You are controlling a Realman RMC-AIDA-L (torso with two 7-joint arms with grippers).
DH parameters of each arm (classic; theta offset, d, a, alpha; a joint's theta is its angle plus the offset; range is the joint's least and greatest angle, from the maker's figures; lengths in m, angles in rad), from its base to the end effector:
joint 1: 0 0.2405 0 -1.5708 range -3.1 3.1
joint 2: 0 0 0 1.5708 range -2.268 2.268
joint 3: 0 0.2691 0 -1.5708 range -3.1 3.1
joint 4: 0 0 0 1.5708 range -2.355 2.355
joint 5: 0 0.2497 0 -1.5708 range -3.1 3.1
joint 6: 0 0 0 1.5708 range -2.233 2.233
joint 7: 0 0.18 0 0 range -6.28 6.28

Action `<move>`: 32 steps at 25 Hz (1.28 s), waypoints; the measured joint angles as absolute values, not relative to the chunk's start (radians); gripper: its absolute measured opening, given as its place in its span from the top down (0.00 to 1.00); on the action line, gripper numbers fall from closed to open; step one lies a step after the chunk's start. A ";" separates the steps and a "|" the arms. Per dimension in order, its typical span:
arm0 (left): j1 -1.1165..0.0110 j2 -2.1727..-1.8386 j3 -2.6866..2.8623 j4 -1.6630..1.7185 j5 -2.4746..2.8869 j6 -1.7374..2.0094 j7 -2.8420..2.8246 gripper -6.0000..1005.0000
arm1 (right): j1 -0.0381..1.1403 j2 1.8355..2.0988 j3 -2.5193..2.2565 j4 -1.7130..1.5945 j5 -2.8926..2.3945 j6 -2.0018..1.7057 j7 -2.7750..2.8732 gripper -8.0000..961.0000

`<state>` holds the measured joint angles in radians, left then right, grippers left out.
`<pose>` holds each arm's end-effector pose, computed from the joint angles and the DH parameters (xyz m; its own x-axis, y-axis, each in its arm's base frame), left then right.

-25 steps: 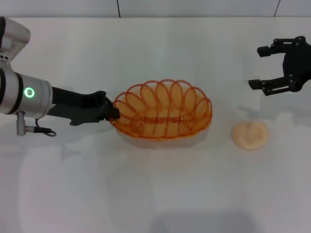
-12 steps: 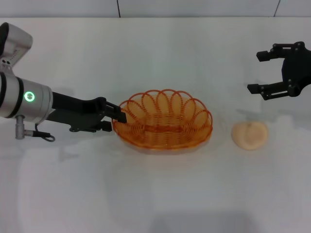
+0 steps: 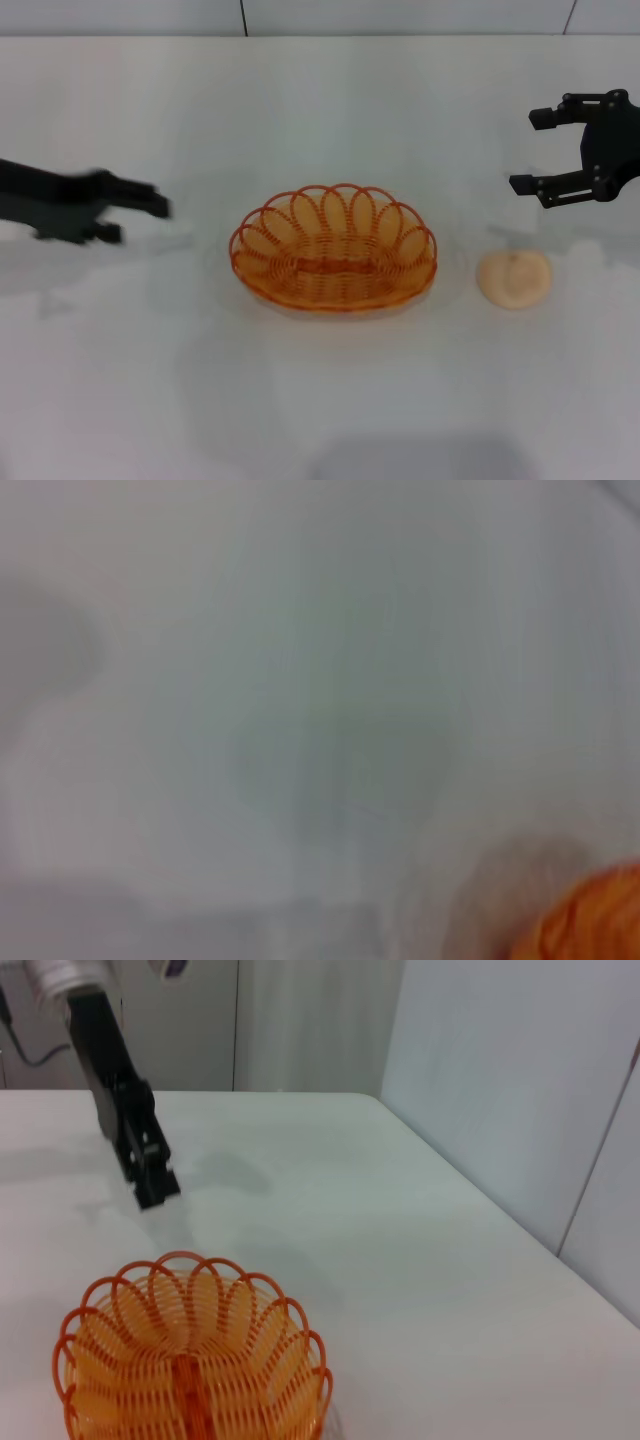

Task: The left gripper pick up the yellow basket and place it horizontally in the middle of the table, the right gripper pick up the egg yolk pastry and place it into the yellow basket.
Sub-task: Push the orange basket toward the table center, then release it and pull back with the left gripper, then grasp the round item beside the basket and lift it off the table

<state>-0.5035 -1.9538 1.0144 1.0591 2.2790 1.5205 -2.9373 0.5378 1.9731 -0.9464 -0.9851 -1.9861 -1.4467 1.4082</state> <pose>-0.2918 0.4063 0.0294 0.0167 0.9628 0.2695 0.9899 0.0221 -0.1403 0.2445 0.4335 0.0312 0.9768 -0.0417 -0.2099 -0.1217 -0.9149 -0.3848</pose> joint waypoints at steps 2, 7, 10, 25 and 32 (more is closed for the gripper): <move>-0.498 -1.940 0.920 1.091 2.282 1.551 -2.869 0.21 | 0.537 1.973 -0.939 -0.985 -1.986 -1.449 1.429 0.13; -0.505 -1.913 0.611 1.126 2.233 1.666 -2.538 0.22 | 0.537 1.963 -0.921 -0.993 -1.990 -1.466 1.489 0.13; -0.496 -1.912 0.539 1.119 2.179 1.712 -2.318 0.22 | 0.537 1.945 -0.926 -0.996 -1.996 -1.523 1.510 0.13; -0.408 -1.957 0.558 1.029 2.121 1.895 -1.443 0.22 | 0.577 1.939 -0.937 -1.122 -2.154 -1.771 1.760 0.14; -0.407 -1.969 0.609 1.035 2.181 1.891 -1.348 0.22 | 0.582 1.971 -0.988 -1.126 -2.211 -1.749 1.788 0.14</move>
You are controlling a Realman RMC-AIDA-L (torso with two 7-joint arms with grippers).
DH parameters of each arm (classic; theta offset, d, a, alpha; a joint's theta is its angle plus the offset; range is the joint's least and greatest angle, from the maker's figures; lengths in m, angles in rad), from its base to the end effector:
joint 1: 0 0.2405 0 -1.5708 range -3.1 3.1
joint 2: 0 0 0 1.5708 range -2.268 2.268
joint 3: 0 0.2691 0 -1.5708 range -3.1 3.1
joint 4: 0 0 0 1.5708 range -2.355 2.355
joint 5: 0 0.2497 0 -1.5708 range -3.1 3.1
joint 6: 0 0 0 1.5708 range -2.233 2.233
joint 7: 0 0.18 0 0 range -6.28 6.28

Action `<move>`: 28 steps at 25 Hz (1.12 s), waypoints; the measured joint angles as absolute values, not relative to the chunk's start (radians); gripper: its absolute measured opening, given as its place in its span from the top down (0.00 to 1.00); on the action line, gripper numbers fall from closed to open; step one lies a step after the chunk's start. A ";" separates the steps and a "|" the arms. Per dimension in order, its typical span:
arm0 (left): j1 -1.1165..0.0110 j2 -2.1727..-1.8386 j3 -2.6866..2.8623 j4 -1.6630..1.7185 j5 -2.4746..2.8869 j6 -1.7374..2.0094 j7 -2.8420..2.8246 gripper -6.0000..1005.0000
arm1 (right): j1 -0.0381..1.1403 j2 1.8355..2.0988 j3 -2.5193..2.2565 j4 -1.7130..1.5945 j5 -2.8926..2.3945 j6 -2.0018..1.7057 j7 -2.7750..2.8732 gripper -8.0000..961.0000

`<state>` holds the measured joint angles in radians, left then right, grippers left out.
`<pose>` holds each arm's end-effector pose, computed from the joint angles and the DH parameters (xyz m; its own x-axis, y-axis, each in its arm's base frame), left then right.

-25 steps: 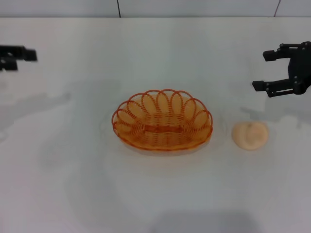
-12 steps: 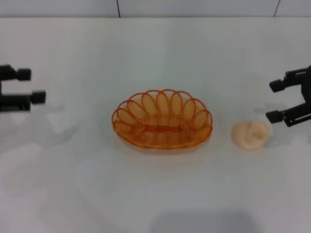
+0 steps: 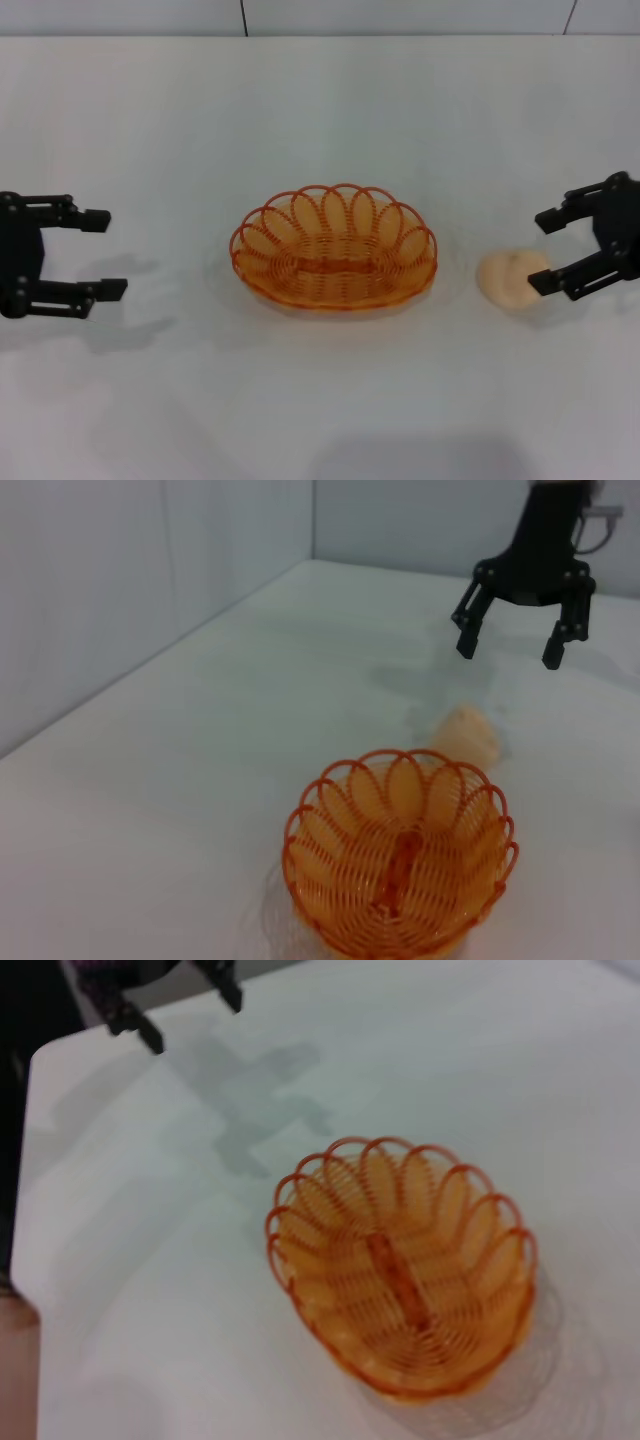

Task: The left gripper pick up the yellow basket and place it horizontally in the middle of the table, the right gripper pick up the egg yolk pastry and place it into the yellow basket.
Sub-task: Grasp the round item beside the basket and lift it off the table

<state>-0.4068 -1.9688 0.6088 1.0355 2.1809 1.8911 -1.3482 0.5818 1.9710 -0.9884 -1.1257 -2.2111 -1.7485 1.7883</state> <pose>-0.3161 0.3336 0.0794 0.9503 0.1932 0.2440 0.2489 -0.9424 -0.2233 0.2289 0.3951 0.0291 0.9553 -0.2946 -0.0224 -0.2952 -0.9487 -0.1135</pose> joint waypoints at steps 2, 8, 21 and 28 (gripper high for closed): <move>-0.405 -1.986 0.609 1.036 2.189 1.888 -1.314 0.22 | 0.582 1.981 -1.021 -1.124 -2.220 -1.726 1.789 0.14; -0.399 -2.062 0.616 1.038 2.293 1.865 -1.219 0.22 | 0.586 2.012 -1.083 -1.094 -2.277 -1.673 1.793 0.14; -0.335 -2.078 0.653 1.057 2.229 1.838 -1.166 0.23 | 0.609 2.011 -1.140 -1.180 -2.261 -1.646 1.841 0.14; -0.333 -2.079 0.681 1.081 2.221 1.833 -1.181 0.23 | 0.622 2.011 -1.157 -1.168 -2.271 -1.624 1.841 0.14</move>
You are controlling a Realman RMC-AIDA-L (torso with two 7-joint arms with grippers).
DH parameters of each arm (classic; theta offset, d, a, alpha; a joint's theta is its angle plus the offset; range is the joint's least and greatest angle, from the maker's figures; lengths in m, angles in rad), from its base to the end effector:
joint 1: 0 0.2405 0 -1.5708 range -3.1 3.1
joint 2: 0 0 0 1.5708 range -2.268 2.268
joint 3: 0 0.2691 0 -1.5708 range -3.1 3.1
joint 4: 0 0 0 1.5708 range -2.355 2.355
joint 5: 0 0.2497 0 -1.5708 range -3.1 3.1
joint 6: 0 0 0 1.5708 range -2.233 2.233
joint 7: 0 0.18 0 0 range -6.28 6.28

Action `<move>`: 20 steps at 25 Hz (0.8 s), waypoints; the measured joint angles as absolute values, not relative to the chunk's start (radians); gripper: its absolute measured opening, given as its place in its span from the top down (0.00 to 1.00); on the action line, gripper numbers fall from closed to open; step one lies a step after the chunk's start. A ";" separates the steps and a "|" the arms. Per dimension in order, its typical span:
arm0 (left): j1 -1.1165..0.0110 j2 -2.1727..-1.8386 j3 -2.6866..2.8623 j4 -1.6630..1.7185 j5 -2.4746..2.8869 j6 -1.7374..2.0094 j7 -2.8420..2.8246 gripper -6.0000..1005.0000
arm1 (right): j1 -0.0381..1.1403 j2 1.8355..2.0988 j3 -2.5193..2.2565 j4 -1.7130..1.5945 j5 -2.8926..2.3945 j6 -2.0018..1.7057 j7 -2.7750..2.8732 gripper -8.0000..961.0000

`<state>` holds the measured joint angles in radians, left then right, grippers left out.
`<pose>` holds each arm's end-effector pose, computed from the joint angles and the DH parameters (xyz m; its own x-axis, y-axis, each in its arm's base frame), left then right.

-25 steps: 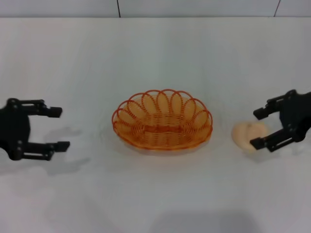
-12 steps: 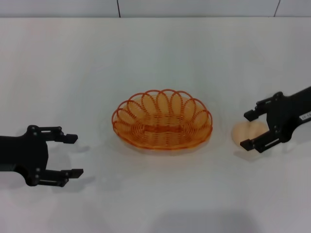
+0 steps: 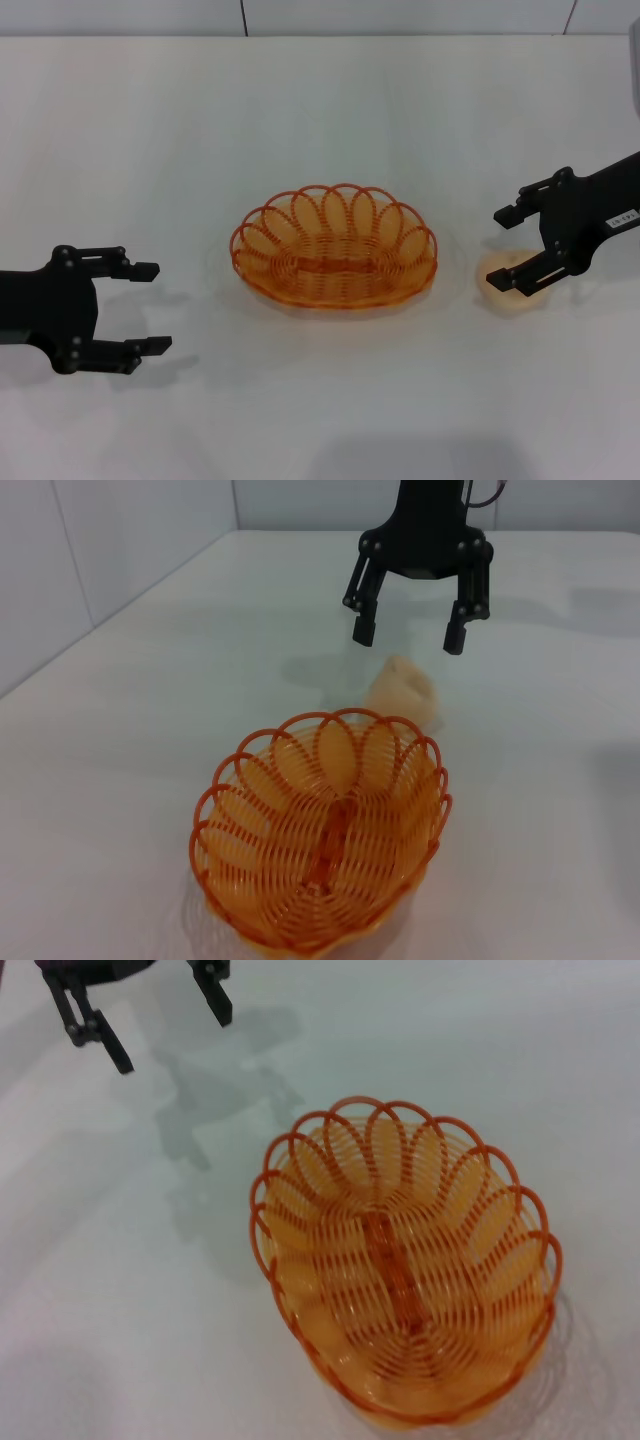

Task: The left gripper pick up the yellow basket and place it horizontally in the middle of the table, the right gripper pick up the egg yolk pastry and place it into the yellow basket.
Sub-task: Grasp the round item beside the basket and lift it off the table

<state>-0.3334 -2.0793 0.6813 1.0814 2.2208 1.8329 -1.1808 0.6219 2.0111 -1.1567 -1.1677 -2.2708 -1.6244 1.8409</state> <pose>-0.3219 0.3117 0.0297 0.9765 0.0908 0.1953 0.1333 -0.9670 -0.2170 0.2005 0.4093 -0.0097 0.9730 -0.2131 0.0893 -0.1991 -0.9693 -0.1440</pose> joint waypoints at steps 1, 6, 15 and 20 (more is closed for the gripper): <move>-0.334 -2.079 0.682 1.081 2.223 1.831 -1.178 0.23 | 0.623 2.010 -1.170 -1.167 -2.279 -1.606 1.839 0.14; -0.340 -2.080 0.710 1.079 2.238 1.787 -1.202 0.23 | 0.635 2.008 -1.182 -1.152 -2.320 -1.569 1.840 0.14; -0.343 -2.079 0.759 1.090 2.241 1.744 -1.245 0.23 | 0.676 2.010 -1.189 -1.052 -2.388 -1.526 1.839 0.14; -0.344 -2.080 0.759 1.097 2.238 1.750 -1.247 0.23 | 0.691 2.010 -1.195 -1.021 -2.405 -1.525 1.838 0.14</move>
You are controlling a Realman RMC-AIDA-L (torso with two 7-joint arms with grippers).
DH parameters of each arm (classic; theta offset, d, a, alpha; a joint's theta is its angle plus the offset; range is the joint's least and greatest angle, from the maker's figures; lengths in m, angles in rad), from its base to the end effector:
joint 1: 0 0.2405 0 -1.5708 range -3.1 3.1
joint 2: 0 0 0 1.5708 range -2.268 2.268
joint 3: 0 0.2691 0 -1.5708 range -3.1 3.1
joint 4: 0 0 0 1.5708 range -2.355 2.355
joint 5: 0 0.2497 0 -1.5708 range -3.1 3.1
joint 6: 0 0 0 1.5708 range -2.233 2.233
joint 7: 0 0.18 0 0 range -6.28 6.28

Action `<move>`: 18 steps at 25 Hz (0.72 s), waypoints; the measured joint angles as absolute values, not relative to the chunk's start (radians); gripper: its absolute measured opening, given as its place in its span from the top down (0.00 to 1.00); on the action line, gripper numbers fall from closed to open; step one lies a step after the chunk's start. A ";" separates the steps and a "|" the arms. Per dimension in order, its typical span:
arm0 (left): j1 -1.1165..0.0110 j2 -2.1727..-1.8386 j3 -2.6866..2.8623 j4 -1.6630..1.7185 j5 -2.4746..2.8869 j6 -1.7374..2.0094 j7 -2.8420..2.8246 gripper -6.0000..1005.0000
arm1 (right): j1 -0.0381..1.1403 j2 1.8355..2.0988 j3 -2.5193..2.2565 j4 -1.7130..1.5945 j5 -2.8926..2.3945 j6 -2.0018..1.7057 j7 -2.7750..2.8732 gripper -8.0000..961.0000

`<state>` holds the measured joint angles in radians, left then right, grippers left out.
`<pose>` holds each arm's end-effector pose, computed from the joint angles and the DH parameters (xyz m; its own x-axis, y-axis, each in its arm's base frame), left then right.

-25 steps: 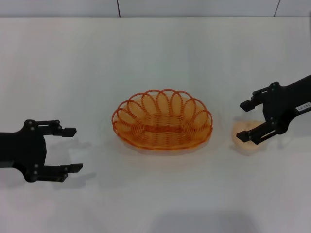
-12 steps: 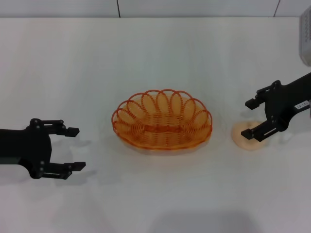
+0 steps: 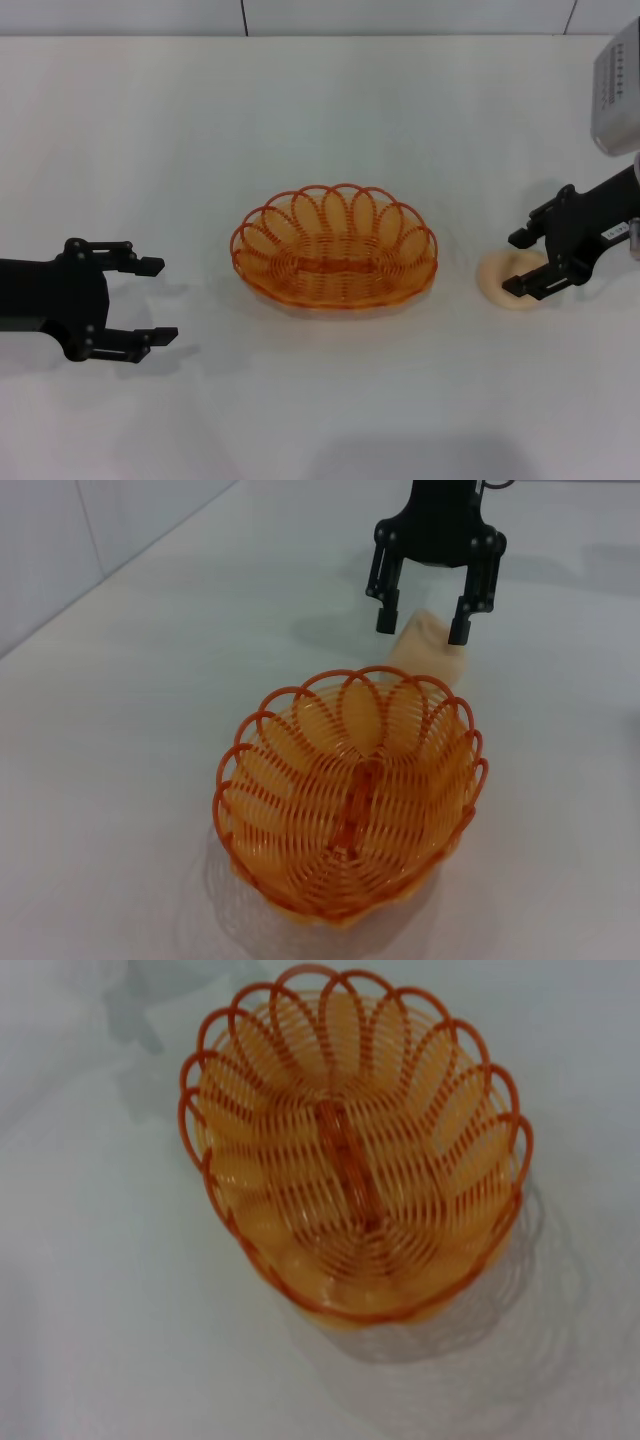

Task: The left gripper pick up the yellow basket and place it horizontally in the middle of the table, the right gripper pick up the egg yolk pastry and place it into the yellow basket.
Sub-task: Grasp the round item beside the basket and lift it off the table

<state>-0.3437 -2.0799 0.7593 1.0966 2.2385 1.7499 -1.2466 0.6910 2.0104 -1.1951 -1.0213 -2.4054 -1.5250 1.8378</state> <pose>-0.3197 0.3265 0.0207 0.9839 0.1220 0.1305 0.1493 -0.9629 -0.2249 0.2247 0.4249 -0.0314 0.9436 -0.2414 0.2266 -0.2055 -0.9636 -0.1707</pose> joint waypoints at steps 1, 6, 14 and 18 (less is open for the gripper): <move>-0.344 -2.080 0.759 1.097 2.239 1.749 -1.247 0.23 | 0.691 2.011 -1.198 -1.021 -2.415 -1.523 1.838 0.14; -0.344 -2.081 0.761 1.097 2.241 1.749 -1.247 0.23 | 0.690 2.012 -1.205 -1.020 -2.431 -1.505 1.838 0.37; -0.341 -2.082 0.761 1.097 2.238 1.750 -1.247 0.23 | 0.694 2.010 -1.206 -1.023 -2.431 -1.514 1.843 0.72; -0.341 -2.082 0.761 1.097 2.238 1.747 -1.247 0.23 | 0.694 2.010 -1.206 -1.029 -2.429 -1.529 1.842 0.86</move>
